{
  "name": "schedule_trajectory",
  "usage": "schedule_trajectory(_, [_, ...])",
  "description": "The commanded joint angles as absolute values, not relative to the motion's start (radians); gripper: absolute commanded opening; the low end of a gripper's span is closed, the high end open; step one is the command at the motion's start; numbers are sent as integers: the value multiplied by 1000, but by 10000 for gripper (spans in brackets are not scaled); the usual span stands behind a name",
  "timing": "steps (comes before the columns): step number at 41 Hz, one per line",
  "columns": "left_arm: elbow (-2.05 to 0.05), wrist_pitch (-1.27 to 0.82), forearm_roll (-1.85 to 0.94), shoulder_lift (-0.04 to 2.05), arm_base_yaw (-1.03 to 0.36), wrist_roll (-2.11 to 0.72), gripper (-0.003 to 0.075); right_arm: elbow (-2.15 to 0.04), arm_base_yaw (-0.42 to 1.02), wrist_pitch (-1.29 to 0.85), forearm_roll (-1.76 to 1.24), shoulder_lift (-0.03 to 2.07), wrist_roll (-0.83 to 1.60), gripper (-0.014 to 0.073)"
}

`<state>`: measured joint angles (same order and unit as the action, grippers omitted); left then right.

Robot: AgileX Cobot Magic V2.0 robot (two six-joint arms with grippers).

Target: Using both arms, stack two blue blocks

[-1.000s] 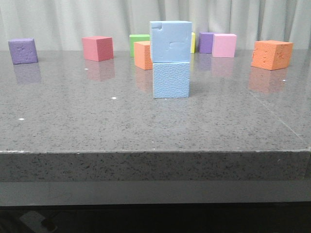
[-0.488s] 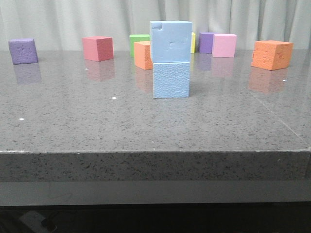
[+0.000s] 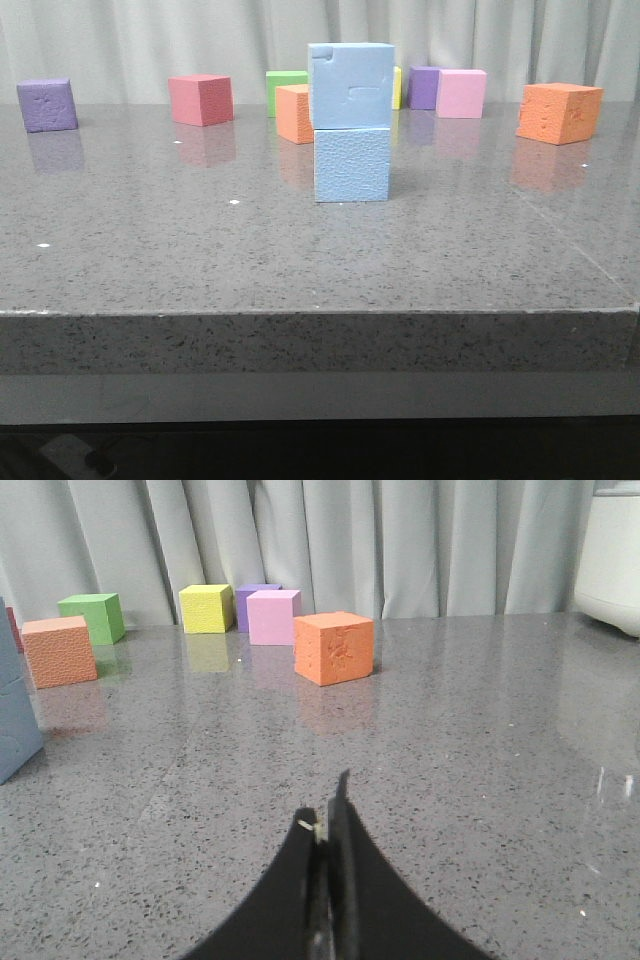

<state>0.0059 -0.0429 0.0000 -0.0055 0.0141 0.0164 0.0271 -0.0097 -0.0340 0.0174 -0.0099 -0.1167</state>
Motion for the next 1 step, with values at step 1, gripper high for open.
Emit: schedule_trajectory(1, [8,40,-8,-23,16,14,-20,22,-12,52,29,-29,-115,-124])
